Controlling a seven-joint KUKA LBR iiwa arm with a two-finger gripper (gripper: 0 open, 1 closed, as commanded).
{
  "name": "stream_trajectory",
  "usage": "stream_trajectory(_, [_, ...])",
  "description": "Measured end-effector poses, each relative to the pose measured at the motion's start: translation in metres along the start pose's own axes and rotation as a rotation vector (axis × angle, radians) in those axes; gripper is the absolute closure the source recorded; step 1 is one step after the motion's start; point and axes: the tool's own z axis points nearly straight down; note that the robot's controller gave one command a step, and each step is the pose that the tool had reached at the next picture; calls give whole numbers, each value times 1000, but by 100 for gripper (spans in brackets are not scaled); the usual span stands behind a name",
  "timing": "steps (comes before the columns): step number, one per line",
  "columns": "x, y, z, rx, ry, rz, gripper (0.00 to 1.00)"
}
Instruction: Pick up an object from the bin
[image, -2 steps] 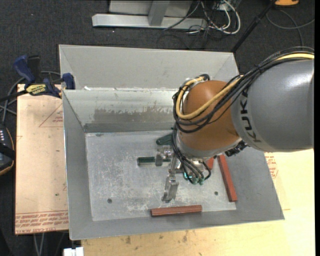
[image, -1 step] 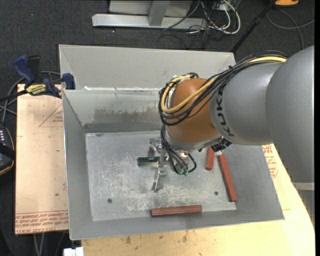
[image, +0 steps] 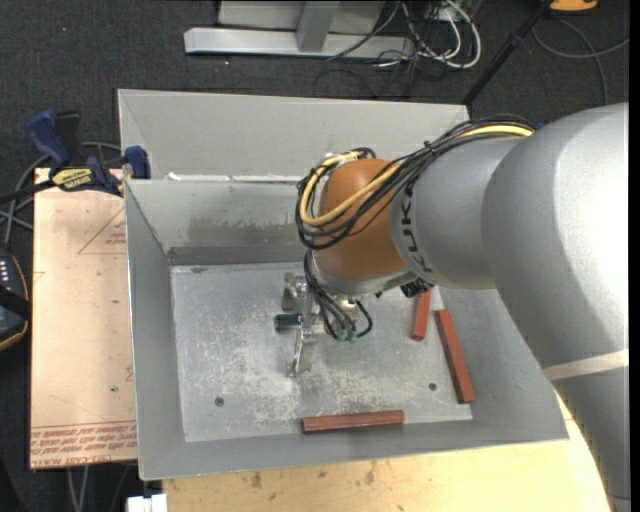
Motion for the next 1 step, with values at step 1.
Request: stream_trajectory(1, [-1,0,-3,-1,-2,1,100])
